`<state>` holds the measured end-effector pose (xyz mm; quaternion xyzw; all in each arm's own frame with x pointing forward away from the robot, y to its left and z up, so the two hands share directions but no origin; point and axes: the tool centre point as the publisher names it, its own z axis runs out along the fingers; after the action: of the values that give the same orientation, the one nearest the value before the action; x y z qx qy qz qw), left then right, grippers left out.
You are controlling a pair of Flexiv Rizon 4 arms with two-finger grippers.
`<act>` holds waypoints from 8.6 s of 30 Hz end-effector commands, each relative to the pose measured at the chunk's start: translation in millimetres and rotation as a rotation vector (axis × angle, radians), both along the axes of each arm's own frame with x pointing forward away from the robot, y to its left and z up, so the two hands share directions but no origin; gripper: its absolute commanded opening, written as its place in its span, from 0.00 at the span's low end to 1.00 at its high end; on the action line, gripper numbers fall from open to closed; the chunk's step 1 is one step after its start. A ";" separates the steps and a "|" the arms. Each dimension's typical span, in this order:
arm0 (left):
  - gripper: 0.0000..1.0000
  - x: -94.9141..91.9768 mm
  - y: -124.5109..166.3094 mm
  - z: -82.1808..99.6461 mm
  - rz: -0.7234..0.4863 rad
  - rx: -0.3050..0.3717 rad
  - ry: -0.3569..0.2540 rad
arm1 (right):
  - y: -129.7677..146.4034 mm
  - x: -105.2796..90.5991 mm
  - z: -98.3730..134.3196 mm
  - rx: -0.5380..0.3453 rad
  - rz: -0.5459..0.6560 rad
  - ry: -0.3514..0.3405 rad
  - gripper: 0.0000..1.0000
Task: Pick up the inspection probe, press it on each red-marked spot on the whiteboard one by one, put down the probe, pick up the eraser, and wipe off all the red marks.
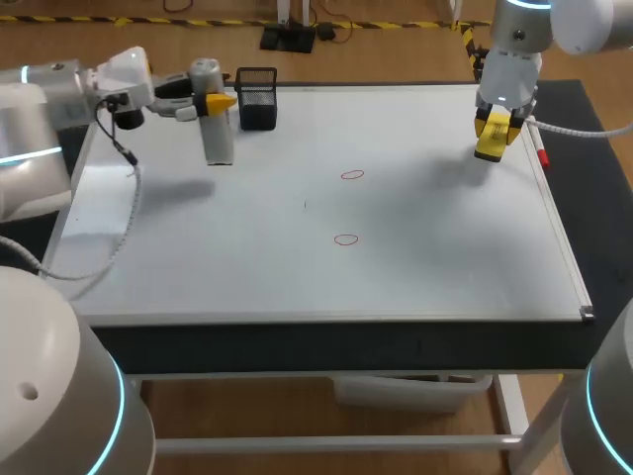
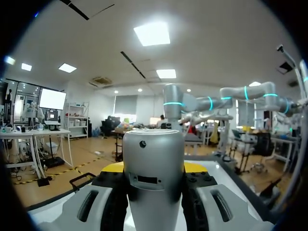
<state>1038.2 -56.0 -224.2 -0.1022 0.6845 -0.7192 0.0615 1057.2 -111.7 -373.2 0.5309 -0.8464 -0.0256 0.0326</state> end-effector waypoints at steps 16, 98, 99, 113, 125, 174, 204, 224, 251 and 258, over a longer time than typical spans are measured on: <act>0.00 -5.0 -119.8 -8.0 -0.044 -0.002 0.016 | -0.7 0.6 0.8 -0.002 0.002 0.001 0.00; 0.00 13.3 -231.2 -53.9 -0.111 -0.062 -0.034 | -0.7 0.6 0.8 -0.002 0.002 0.001 0.00; 0.00 13.3 -231.3 -53.8 -0.111 -0.062 -0.034 | -0.7 0.6 0.8 -0.002 0.002 0.001 0.00; 0.00 13.0 -231.5 -53.6 -0.114 -0.056 -0.037 | -0.7 0.6 0.8 -0.002 0.002 0.001 0.00; 0.00 11.9 -230.7 -45.6 -0.117 -0.049 -0.046 | -0.7 0.6 0.8 -0.002 0.002 0.001 0.00; 0.00 22.3 25.2 -8.8 0.221 0.006 -0.077 | -0.7 0.6 0.8 -0.002 0.002 0.001 0.00; 0.00 25.9 90.0 -5.2 0.315 0.010 -0.073 | 38.8 1.8 -1.3 -0.024 0.074 0.031 0.00; 0.00 25.9 90.0 -5.2 0.315 0.010 -0.073 | 189.3 -13.1 -3.4 -0.031 0.328 0.042 0.00; 0.00 25.9 90.0 -5.2 0.315 0.010 -0.073 | 290.7 -35.0 -26.3 -0.027 0.432 -0.037 0.00; 0.00 25.9 90.0 -5.2 0.315 0.010 -0.073 | 294.7 -32.4 -30.2 -0.016 0.436 -0.039 0.00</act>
<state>1064.5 34.9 -230.3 -0.1811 0.6618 -0.7004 0.1966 1021.5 182.6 -401.3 0.7007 -0.7131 -0.0011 0.0236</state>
